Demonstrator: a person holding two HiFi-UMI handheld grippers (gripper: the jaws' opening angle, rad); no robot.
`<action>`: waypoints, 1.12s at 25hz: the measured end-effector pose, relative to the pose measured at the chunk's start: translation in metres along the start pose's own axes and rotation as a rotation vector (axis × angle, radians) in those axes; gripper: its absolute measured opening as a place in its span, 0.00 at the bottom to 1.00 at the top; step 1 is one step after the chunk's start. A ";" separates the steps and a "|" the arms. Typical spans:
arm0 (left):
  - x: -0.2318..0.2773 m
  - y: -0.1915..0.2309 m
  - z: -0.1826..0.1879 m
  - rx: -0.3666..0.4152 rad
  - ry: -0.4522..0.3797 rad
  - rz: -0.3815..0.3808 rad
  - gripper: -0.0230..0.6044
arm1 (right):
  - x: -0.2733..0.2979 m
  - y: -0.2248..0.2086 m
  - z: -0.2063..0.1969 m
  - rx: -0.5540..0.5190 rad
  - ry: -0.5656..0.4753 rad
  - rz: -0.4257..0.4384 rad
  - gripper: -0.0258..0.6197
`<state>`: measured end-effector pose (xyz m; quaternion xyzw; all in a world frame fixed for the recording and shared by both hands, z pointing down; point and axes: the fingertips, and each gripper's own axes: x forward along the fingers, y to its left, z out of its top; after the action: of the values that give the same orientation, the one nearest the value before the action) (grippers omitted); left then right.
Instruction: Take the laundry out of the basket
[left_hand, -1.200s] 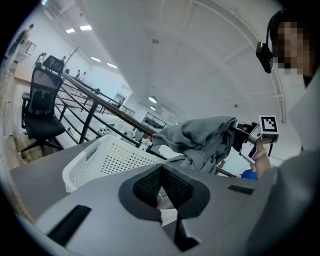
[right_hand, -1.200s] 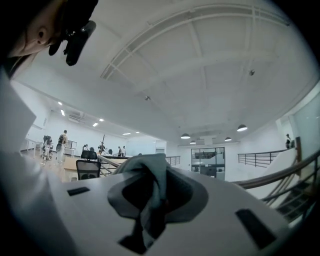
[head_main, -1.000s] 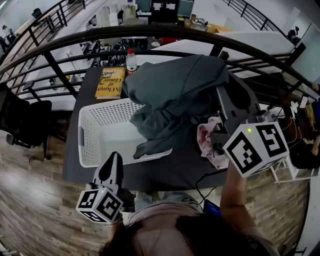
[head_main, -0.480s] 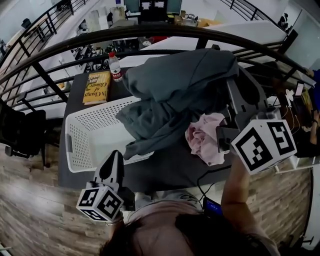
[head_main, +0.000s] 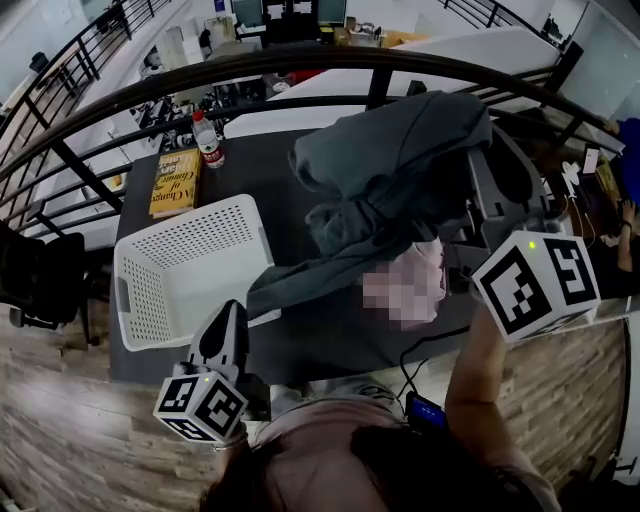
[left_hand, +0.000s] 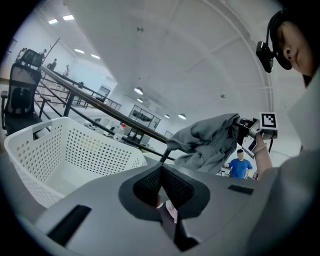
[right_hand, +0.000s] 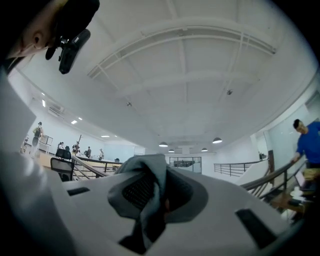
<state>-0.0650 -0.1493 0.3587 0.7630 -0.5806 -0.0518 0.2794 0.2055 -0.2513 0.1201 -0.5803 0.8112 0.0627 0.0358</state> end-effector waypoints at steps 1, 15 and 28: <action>0.001 -0.003 -0.002 0.001 0.000 -0.003 0.03 | -0.002 -0.006 -0.002 -0.010 0.007 -0.013 0.15; 0.025 -0.042 -0.023 0.020 0.038 -0.036 0.03 | -0.021 -0.053 -0.022 0.015 0.051 -0.030 0.15; 0.005 -0.022 -0.020 0.006 0.025 0.036 0.03 | -0.001 -0.015 -0.041 0.033 0.089 0.073 0.15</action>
<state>-0.0365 -0.1431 0.3660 0.7539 -0.5909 -0.0352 0.2851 0.2207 -0.2610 0.1603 -0.5519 0.8335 0.0246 0.0068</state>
